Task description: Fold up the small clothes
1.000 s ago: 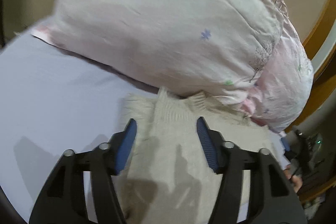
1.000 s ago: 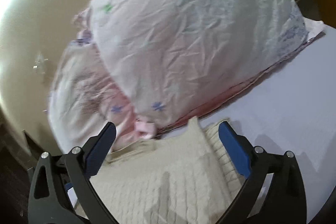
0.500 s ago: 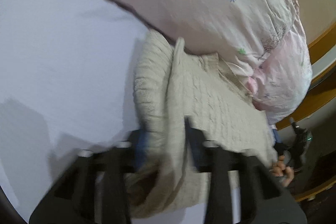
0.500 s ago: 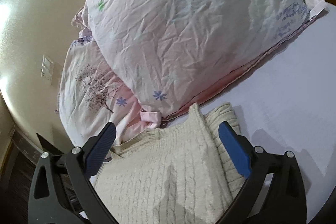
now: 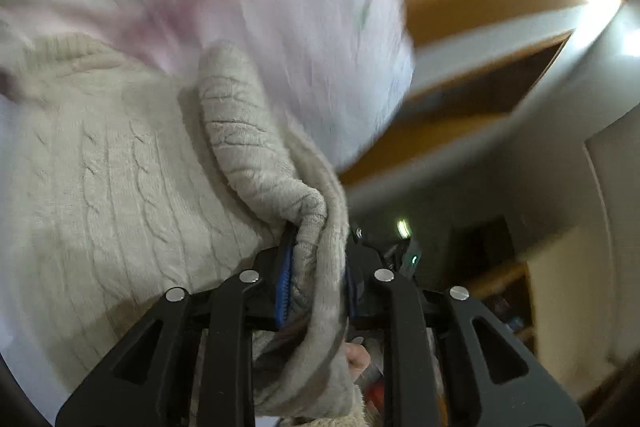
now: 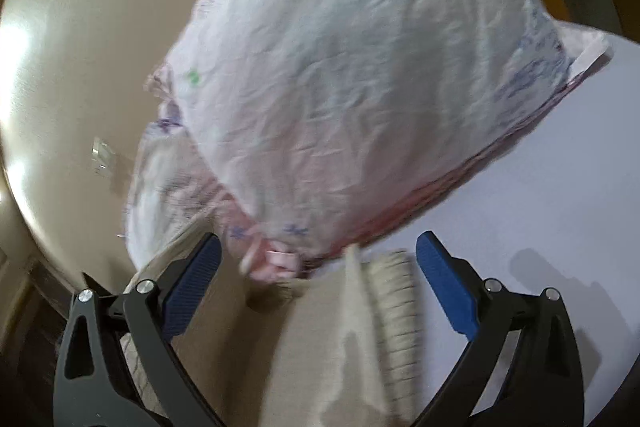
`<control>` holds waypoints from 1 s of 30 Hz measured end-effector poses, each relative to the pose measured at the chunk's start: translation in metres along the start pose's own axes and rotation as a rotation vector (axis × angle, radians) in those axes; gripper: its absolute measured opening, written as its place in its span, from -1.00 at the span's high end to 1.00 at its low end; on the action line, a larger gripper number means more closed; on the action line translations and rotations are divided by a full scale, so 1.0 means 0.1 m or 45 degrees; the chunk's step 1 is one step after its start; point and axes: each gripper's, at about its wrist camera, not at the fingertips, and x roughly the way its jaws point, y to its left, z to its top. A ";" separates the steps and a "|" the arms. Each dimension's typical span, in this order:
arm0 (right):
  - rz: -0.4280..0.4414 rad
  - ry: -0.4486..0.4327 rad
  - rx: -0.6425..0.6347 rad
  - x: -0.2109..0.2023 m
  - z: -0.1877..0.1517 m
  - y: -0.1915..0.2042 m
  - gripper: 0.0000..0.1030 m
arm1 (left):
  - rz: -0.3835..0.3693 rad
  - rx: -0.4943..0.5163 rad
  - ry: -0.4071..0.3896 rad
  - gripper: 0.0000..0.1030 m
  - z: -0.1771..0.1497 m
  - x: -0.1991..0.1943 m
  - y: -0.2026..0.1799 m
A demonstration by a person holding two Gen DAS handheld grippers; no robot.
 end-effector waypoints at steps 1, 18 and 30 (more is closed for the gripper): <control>0.002 0.021 0.027 0.02 0.01 -0.05 -0.91 | 0.006 -0.051 0.079 0.61 0.01 0.27 0.07; -0.099 0.546 0.079 0.49 -0.22 -0.15 -0.68 | 0.731 0.079 -0.012 -0.40 -0.20 -0.43 0.55; 0.235 0.564 0.183 0.52 -0.31 -0.06 0.42 | 0.638 0.085 -0.018 0.15 -0.38 -0.35 0.61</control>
